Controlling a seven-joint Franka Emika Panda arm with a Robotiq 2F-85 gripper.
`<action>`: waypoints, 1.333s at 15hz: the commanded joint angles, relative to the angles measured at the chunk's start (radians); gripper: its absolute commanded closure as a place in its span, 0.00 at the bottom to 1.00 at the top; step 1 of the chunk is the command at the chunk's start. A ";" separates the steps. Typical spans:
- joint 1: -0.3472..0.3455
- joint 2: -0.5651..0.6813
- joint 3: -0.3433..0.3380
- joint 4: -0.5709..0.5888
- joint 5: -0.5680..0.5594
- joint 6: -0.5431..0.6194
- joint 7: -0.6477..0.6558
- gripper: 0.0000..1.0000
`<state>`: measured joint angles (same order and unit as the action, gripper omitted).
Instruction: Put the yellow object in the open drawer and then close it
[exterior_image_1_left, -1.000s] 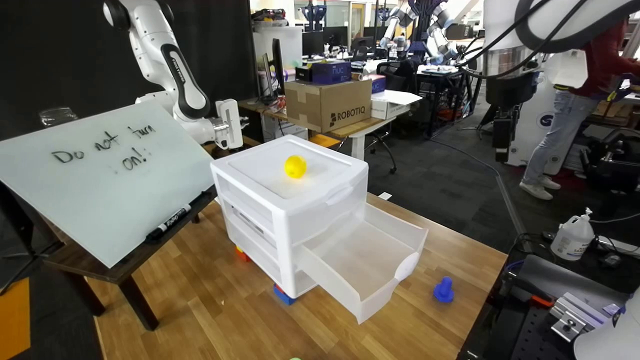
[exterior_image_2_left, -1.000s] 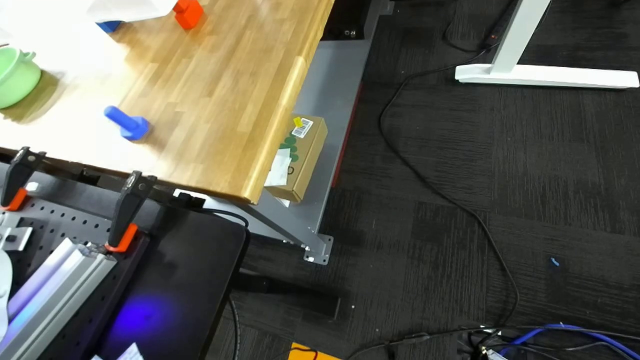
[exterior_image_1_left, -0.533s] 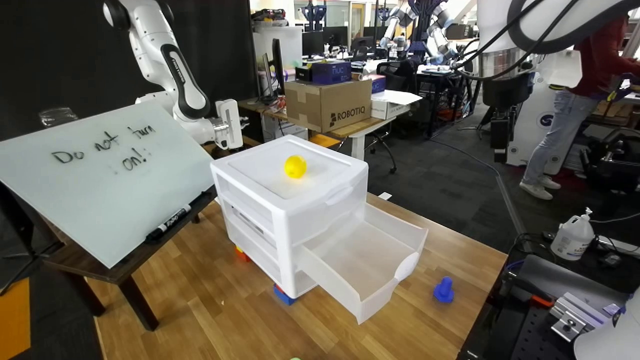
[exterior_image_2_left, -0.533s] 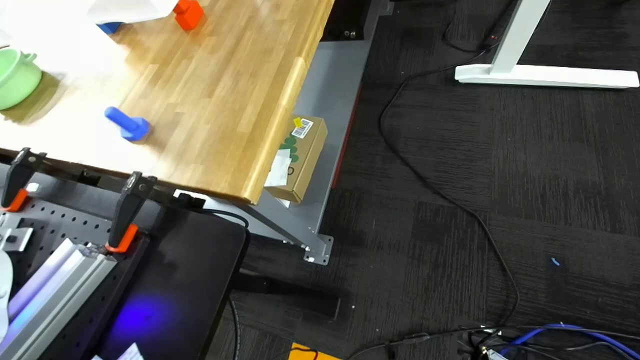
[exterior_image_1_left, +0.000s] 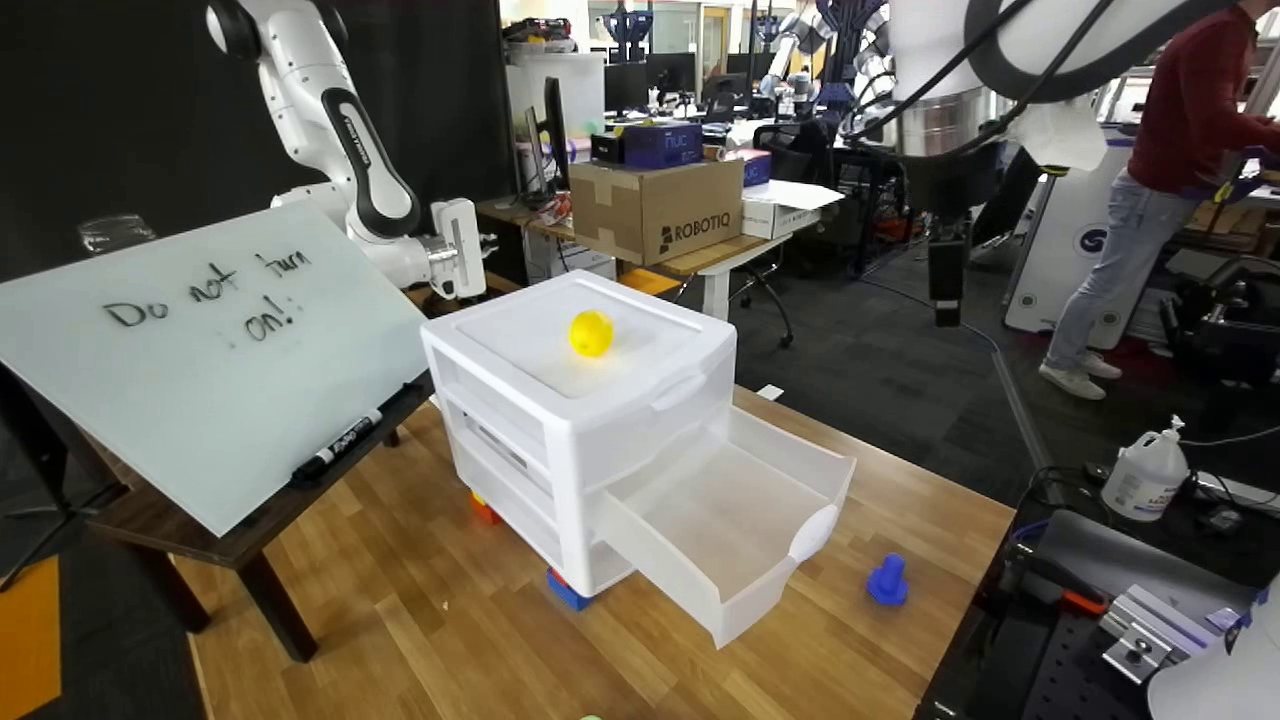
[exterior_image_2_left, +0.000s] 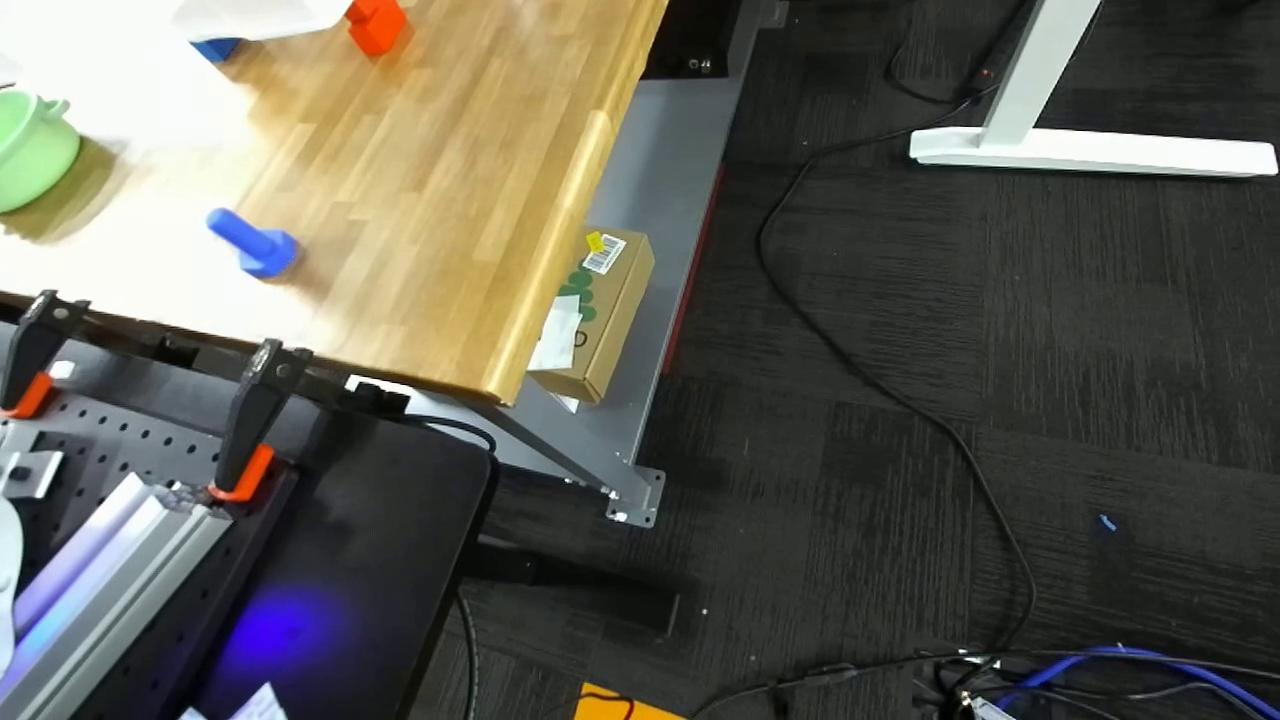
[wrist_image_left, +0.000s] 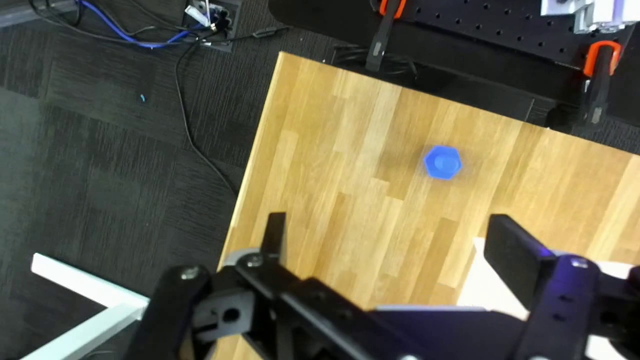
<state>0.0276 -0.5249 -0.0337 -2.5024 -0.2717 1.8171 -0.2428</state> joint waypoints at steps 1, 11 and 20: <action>0.043 0.146 0.058 0.152 0.001 -0.033 0.018 0.00; 0.065 0.197 0.088 0.199 0.001 -0.004 0.028 0.00; 0.118 0.271 0.096 0.253 0.122 0.021 -0.083 0.00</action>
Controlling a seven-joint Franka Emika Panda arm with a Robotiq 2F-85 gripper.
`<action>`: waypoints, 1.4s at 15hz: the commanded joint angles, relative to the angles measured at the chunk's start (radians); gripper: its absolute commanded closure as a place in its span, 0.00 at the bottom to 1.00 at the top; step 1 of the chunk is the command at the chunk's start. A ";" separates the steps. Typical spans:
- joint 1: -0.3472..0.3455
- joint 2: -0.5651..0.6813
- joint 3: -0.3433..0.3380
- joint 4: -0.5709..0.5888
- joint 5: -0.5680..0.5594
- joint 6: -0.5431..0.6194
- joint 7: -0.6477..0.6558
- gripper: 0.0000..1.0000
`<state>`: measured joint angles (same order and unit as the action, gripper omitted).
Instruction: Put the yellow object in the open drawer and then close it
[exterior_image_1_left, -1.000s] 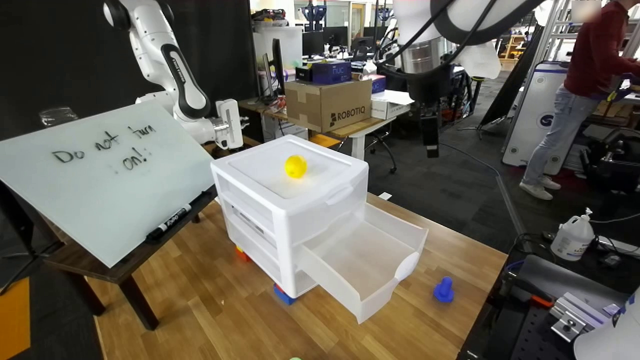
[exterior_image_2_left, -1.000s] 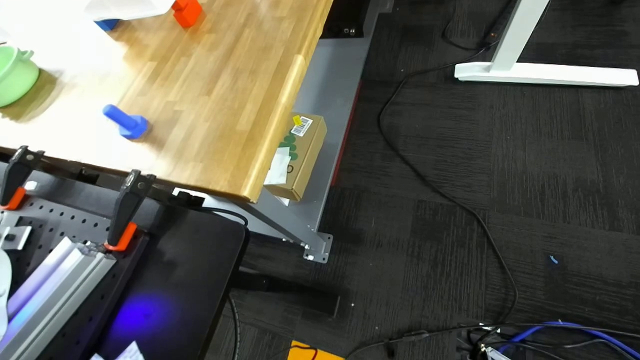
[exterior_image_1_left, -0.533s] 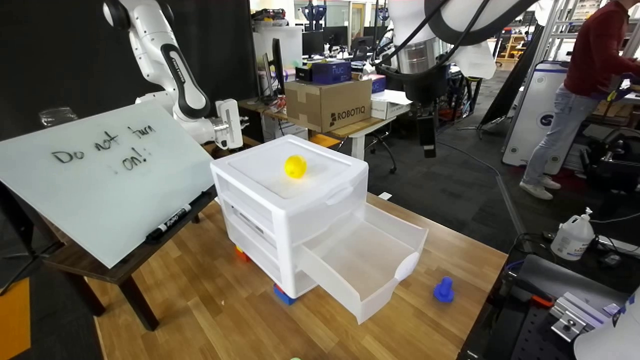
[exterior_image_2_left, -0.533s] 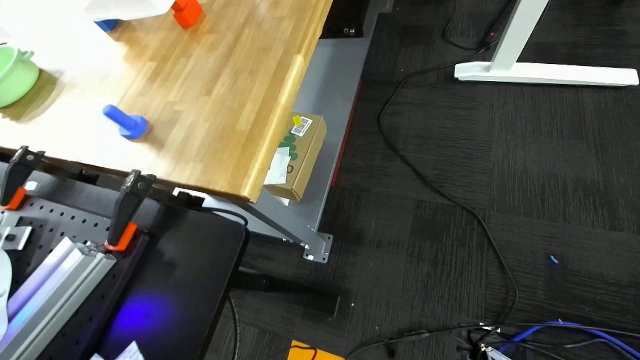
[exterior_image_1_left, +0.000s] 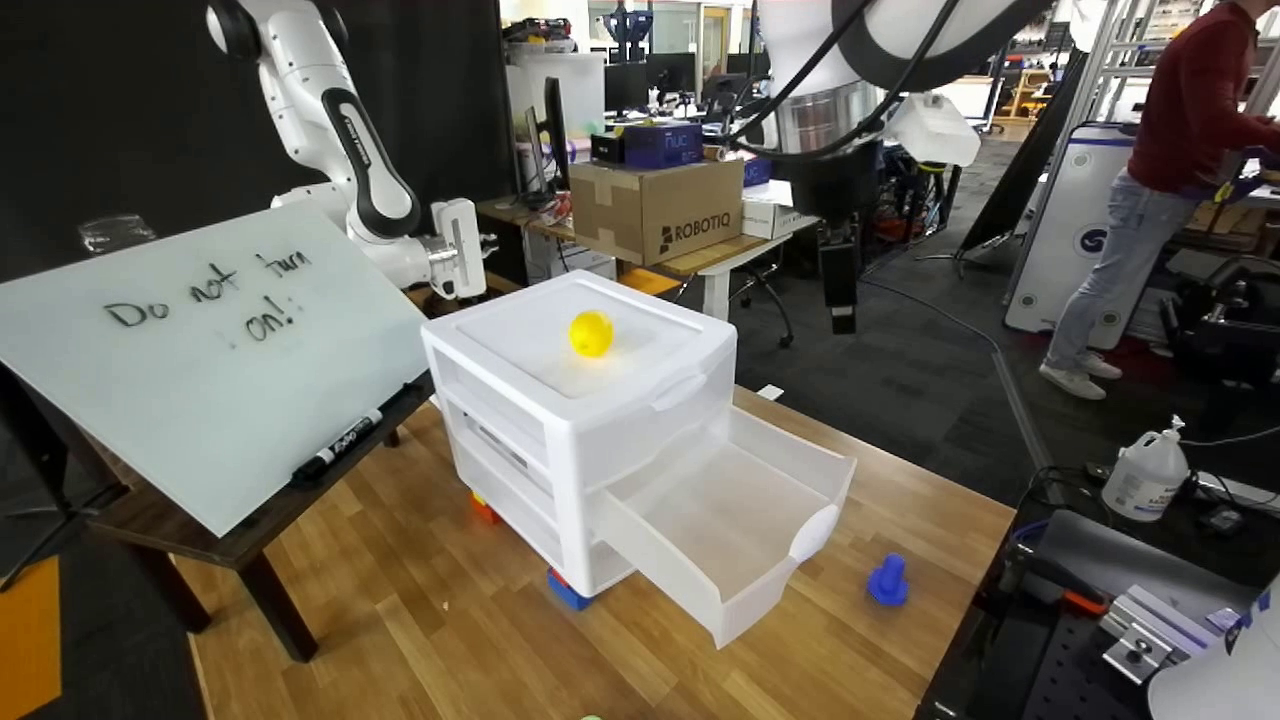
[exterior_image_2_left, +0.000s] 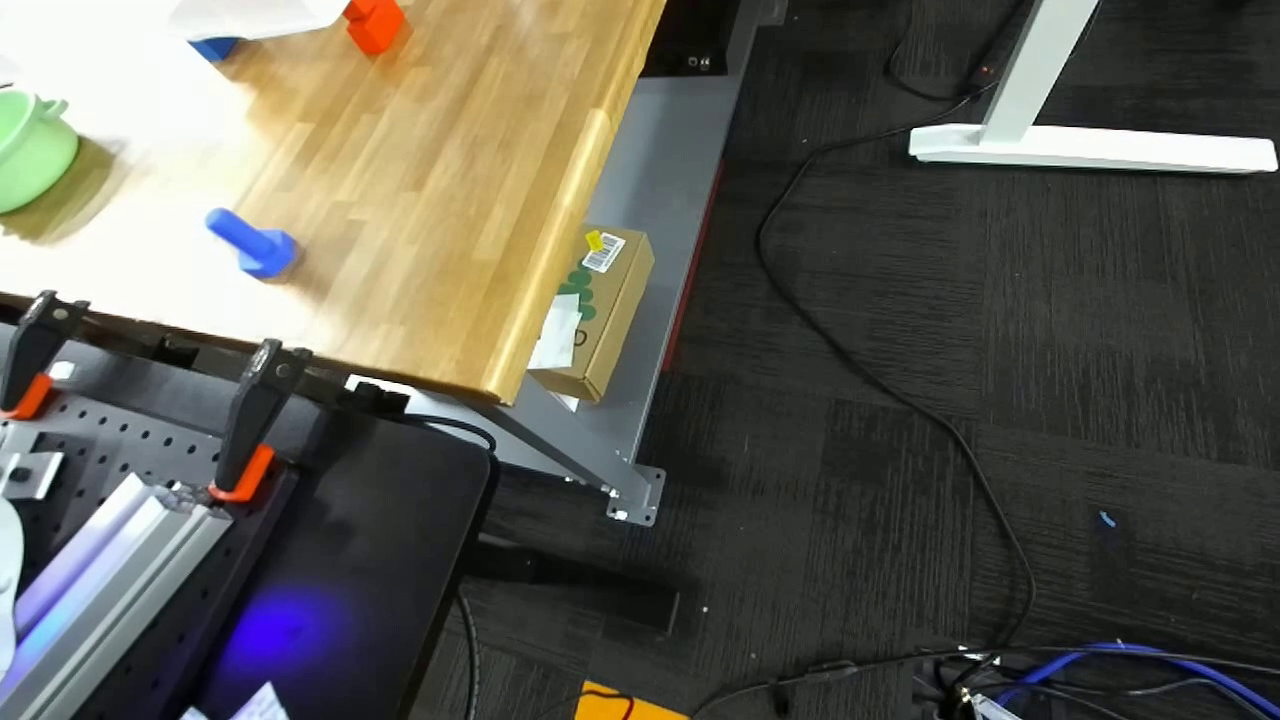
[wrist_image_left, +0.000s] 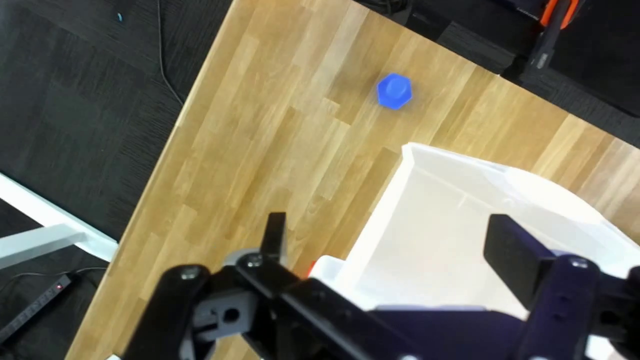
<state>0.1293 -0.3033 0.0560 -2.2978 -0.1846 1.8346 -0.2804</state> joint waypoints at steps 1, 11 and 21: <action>0.024 0.071 0.015 0.067 0.040 0.002 -0.049 0.00; 0.052 0.390 0.097 0.452 -0.014 -0.127 -0.094 0.00; 0.043 0.355 0.098 0.390 -0.001 -0.062 -0.060 0.00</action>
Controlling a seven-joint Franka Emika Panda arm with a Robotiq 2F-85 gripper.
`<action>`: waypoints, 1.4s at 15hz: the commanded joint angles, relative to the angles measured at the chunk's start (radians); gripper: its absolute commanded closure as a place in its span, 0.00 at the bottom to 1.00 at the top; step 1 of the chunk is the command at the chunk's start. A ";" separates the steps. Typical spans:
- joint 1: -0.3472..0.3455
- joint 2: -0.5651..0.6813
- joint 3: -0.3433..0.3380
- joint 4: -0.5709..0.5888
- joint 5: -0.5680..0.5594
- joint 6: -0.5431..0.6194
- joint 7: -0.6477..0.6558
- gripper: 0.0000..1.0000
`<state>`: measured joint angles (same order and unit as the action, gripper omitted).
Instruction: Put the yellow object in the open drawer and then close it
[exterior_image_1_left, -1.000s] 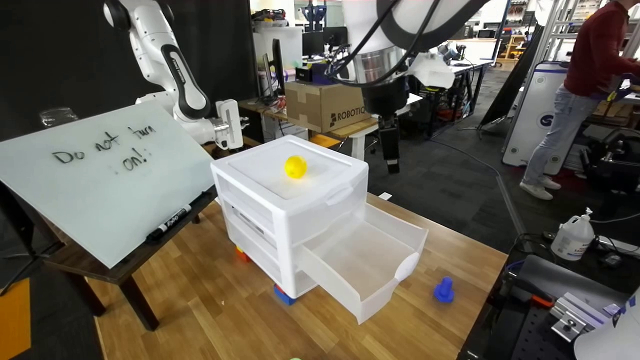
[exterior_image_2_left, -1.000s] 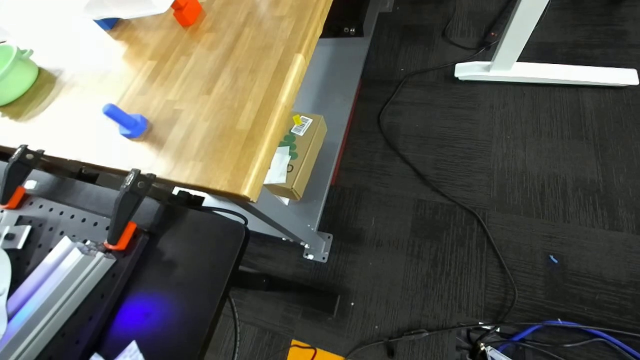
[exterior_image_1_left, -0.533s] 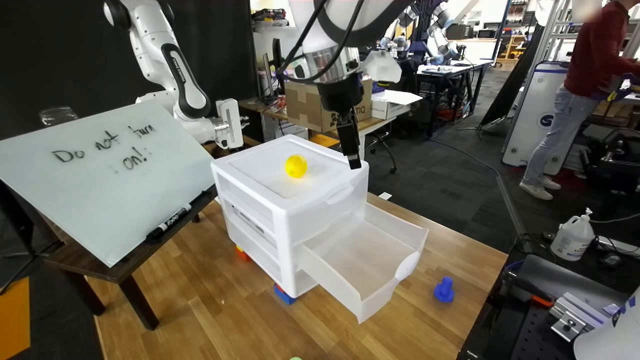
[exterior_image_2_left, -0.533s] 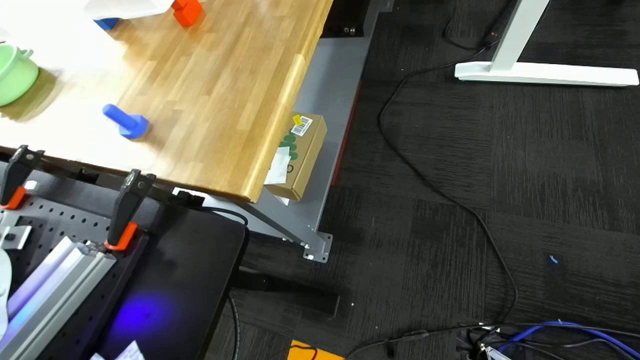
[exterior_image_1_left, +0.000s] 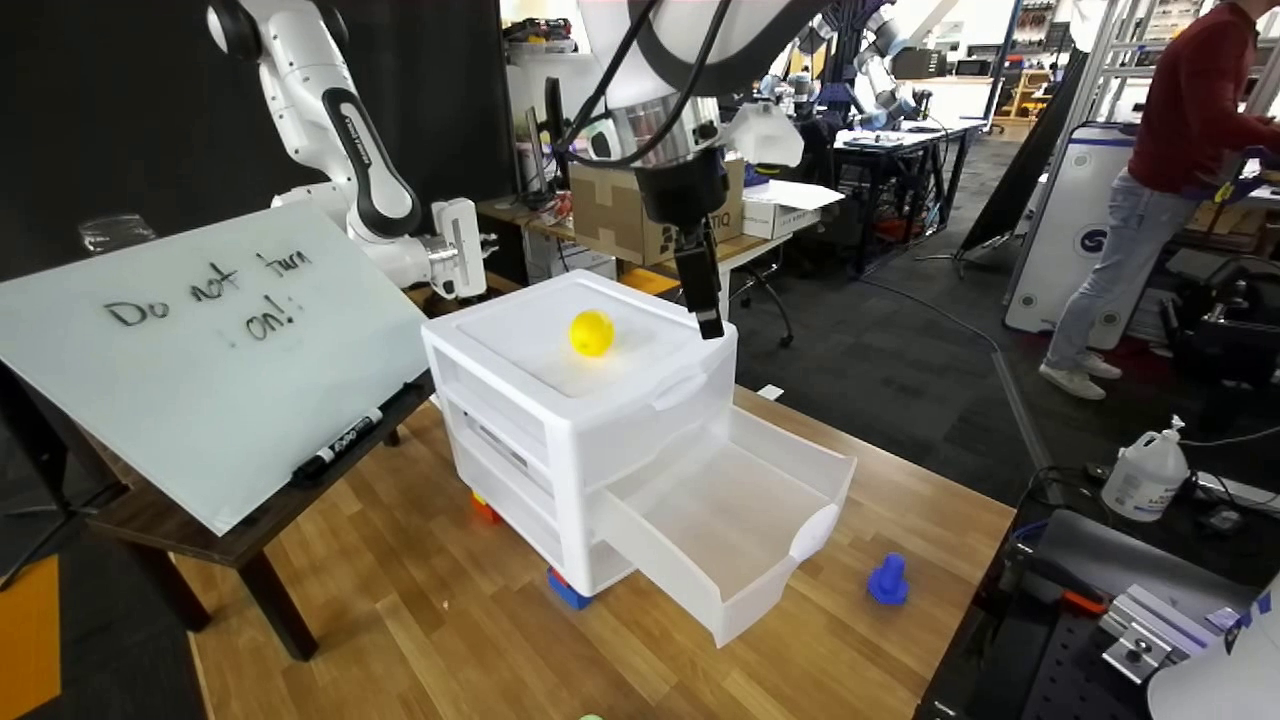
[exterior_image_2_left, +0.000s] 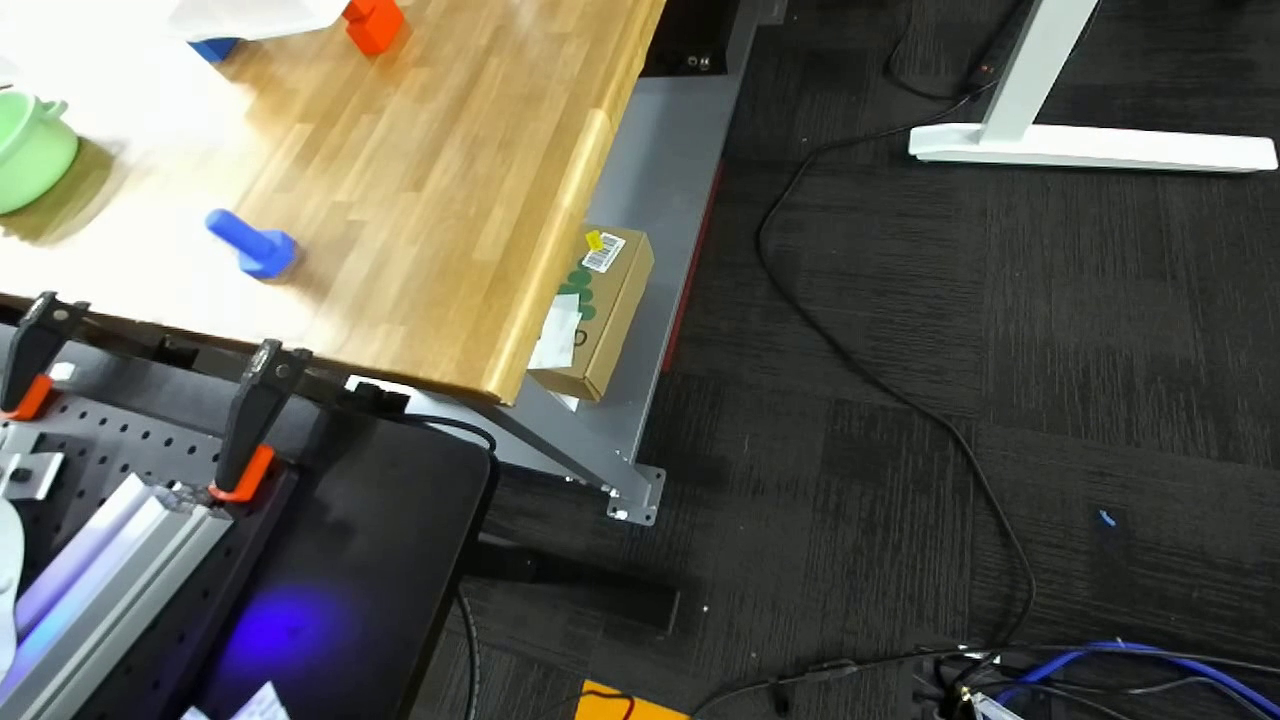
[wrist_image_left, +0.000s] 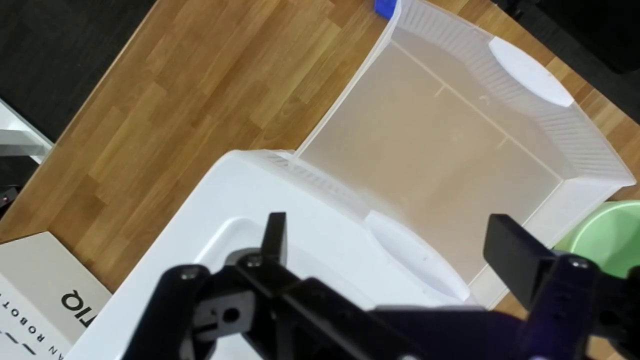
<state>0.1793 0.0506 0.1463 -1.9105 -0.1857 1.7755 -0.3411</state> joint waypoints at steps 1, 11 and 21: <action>-0.007 0.001 0.008 0.003 0.000 -0.003 0.001 0.00; -0.003 0.081 0.013 0.139 0.006 -0.058 -0.040 0.00; 0.032 0.335 0.044 0.497 -0.029 -0.230 -0.112 0.00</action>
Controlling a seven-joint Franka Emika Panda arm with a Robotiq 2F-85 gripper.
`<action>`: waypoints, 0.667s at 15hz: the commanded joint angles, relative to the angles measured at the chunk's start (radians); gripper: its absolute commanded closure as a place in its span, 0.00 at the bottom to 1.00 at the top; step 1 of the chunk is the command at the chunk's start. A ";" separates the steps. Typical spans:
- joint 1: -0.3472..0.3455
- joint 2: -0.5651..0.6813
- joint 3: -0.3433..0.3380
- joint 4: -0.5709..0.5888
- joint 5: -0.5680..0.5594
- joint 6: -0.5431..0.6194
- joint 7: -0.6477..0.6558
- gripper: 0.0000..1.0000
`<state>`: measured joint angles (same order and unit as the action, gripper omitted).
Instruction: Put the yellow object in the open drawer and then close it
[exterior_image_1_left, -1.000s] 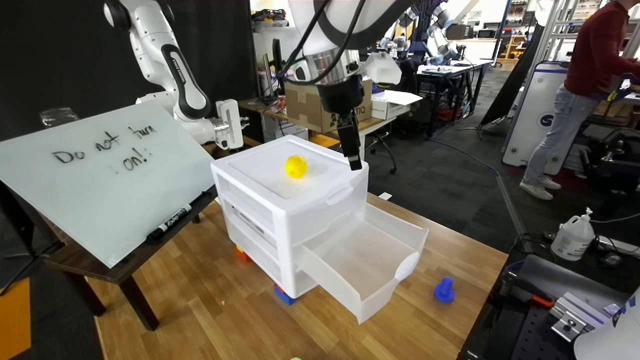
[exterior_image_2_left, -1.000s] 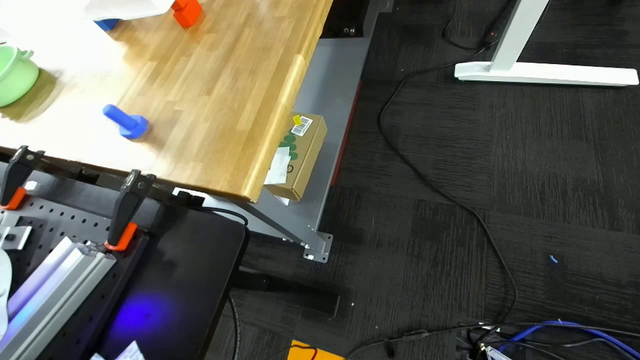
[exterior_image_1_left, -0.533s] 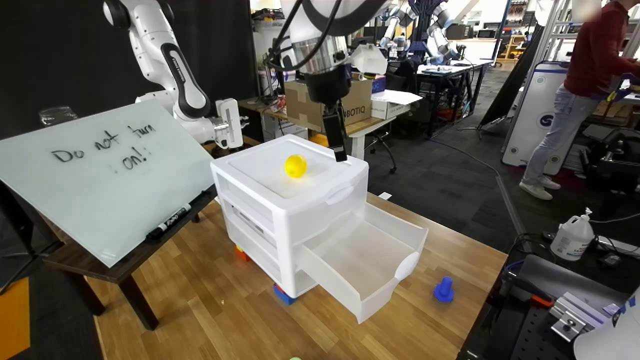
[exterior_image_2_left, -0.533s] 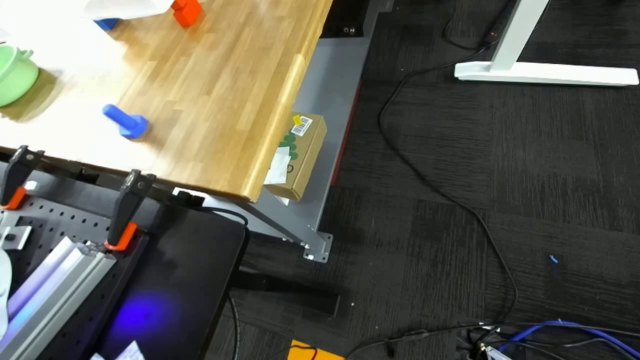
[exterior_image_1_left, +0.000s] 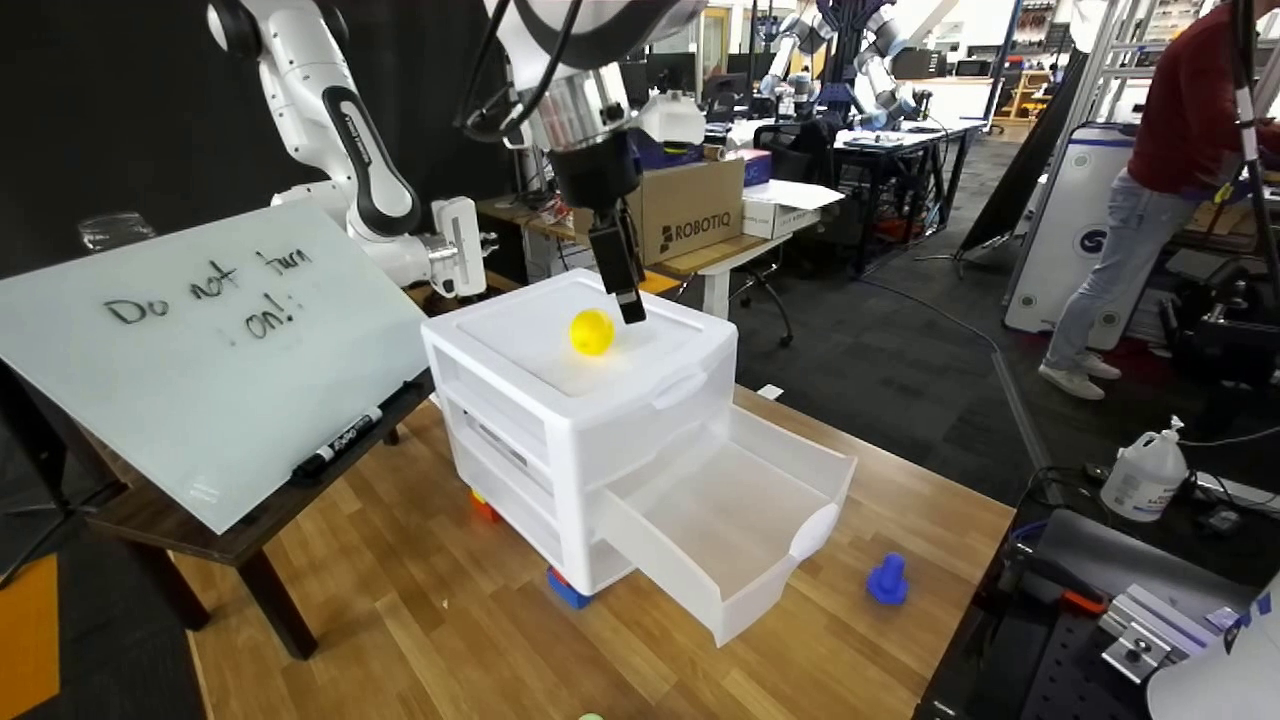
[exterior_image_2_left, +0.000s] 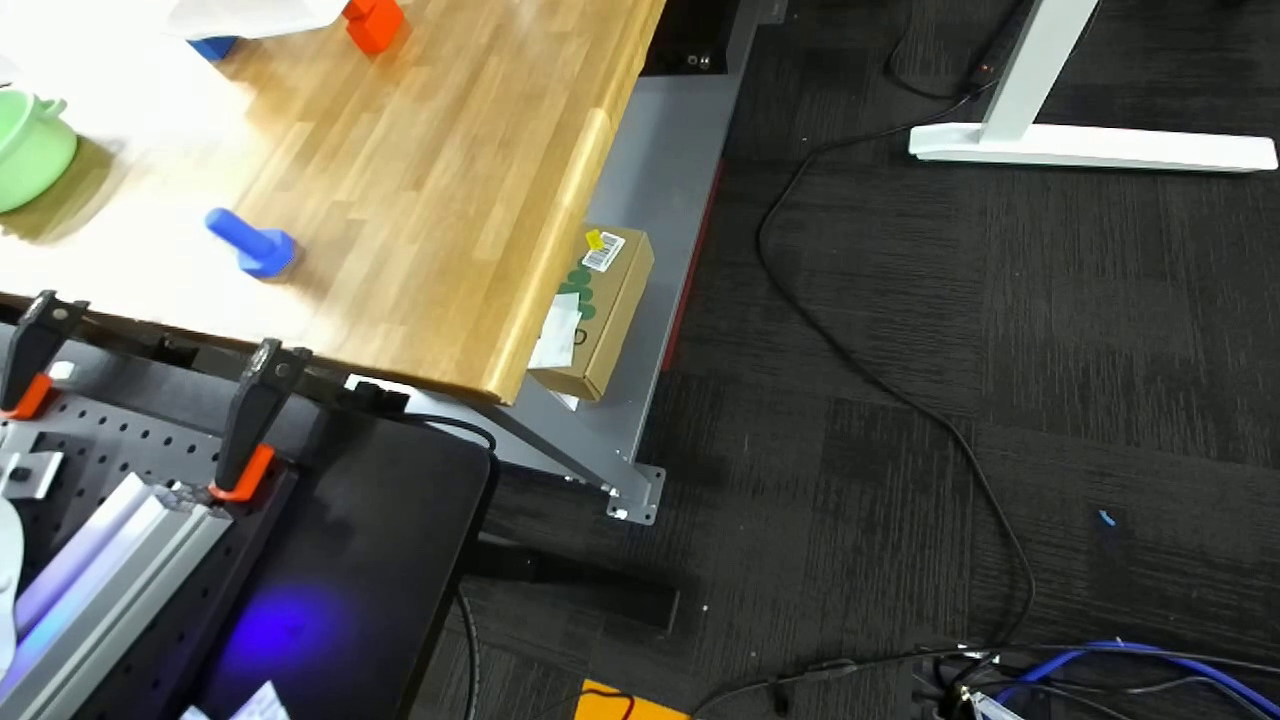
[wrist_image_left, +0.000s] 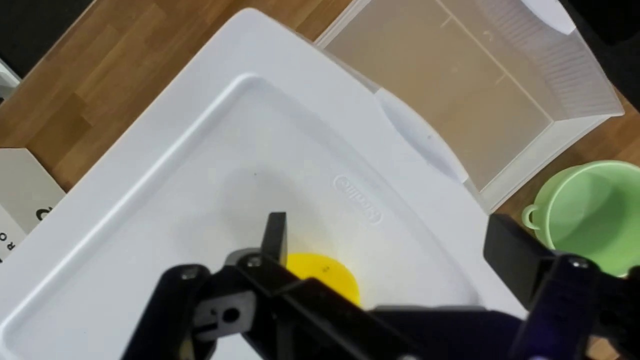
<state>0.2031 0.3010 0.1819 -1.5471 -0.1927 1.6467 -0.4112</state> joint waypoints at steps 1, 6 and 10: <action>0.013 0.112 0.008 0.172 -0.027 -0.120 -0.052 0.00; 0.038 0.214 0.009 0.328 -0.053 -0.210 -0.096 0.00; 0.042 0.251 0.005 0.385 -0.052 -0.247 -0.114 0.00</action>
<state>0.2418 0.5115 0.1861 -1.2390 -0.2311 1.4640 -0.4959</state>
